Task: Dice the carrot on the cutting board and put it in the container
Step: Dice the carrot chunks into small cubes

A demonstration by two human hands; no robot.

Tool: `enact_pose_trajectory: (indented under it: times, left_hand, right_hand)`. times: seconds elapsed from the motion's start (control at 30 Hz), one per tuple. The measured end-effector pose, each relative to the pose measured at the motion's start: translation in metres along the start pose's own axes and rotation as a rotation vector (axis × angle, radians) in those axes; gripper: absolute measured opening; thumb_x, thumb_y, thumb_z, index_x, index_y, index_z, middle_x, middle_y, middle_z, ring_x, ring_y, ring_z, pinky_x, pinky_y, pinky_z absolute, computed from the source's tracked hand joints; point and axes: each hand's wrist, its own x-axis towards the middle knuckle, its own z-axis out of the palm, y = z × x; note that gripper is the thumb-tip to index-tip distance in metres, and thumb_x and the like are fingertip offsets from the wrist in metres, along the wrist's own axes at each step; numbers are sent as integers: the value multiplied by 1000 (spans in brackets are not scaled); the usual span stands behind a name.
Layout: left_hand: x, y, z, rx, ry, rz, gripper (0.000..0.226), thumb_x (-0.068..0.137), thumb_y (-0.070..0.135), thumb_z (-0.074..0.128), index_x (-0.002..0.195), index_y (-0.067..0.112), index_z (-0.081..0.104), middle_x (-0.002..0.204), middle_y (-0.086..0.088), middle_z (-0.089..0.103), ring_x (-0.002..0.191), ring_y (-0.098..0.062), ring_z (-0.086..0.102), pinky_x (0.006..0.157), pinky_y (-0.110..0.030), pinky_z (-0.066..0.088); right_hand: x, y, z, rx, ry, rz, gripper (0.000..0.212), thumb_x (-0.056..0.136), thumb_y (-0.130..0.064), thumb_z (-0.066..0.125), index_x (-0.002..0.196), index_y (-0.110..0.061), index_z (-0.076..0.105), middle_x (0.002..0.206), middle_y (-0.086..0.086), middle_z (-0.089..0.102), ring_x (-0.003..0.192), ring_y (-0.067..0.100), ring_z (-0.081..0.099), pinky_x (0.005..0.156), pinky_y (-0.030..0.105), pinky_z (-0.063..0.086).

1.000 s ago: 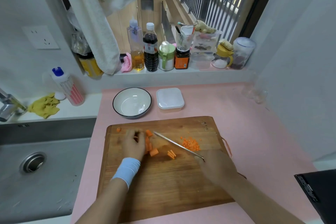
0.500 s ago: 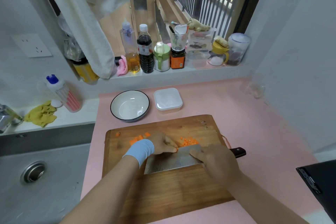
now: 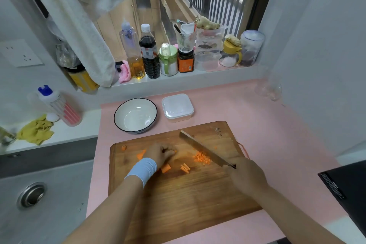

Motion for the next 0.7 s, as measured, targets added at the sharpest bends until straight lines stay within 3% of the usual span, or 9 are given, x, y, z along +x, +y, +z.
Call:
enact_pose_trajectory:
  times: [0.1, 0.23, 0.4, 0.47, 0.6, 0.7]
  left_hand:
    - [-6, 9, 23, 128, -98, 190, 13, 88, 25, 69, 99, 27, 77, 104, 14, 71, 98, -5, 62, 96, -27, 47]
    - [-11, 11, 40, 345, -15, 352, 22, 93, 34, 61, 110, 28, 73, 108, 12, 62, 110, -10, 46, 92, -19, 35]
    - [-21, -1, 47, 414, 2, 446, 47, 87, 44, 65, 130, 25, 62, 115, 10, 53, 113, -9, 42, 91, -11, 27]
    - [-22, -3, 50, 433, 20, 475, 43, 88, 40, 65, 128, 24, 64, 112, 7, 55, 111, -11, 44, 92, -12, 30]
    - [-30, -4, 62, 430, 137, 398, 30, 92, 36, 62, 117, 21, 71, 100, 0, 59, 102, -19, 50, 90, -31, 46]
    - [-39, -2, 74, 396, 278, 347, 25, 88, 35, 67, 106, 20, 76, 90, 2, 60, 91, -18, 51, 83, -30, 48]
  right_hand:
    - [3, -10, 6, 147, 15, 84, 23, 102, -36, 52, 85, -31, 66, 71, -10, 62, 64, 8, 60, 53, 22, 40]
    - [1, -23, 11, 185, 17, 109, 33, 102, -35, 52, 70, -28, 59, 63, -9, 58, 58, 9, 57, 52, 23, 37]
    - [-4, -32, 21, 156, -7, 148, 25, 100, -39, 51, 80, -31, 64, 71, -10, 62, 72, 14, 63, 57, 26, 39]
    - [-6, -35, 25, 159, -26, 166, 23, 100, -39, 51, 85, -31, 66, 73, -9, 64, 74, 16, 64, 57, 27, 41]
    - [-8, -41, 32, 131, -44, 173, 30, 100, -39, 47, 79, -27, 64, 76, -6, 67, 77, 19, 66, 66, 30, 49]
    - [-10, -46, 37, 168, -75, 149, 39, 102, -38, 43, 68, -24, 55, 68, -6, 60, 69, 17, 60, 60, 30, 41]
